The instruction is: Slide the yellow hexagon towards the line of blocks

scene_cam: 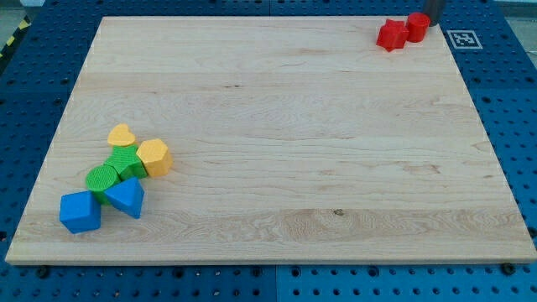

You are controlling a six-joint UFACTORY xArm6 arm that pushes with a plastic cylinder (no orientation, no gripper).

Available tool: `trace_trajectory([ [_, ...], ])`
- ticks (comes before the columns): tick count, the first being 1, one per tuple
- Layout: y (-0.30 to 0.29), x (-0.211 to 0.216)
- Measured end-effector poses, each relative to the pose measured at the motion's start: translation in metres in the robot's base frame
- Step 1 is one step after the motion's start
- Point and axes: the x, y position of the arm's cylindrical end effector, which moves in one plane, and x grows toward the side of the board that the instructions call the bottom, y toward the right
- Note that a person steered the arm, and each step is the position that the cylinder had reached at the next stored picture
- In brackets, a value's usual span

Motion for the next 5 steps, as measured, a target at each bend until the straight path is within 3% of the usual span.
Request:
trace_trajectory([
  [5, -0.052, 0.013],
])
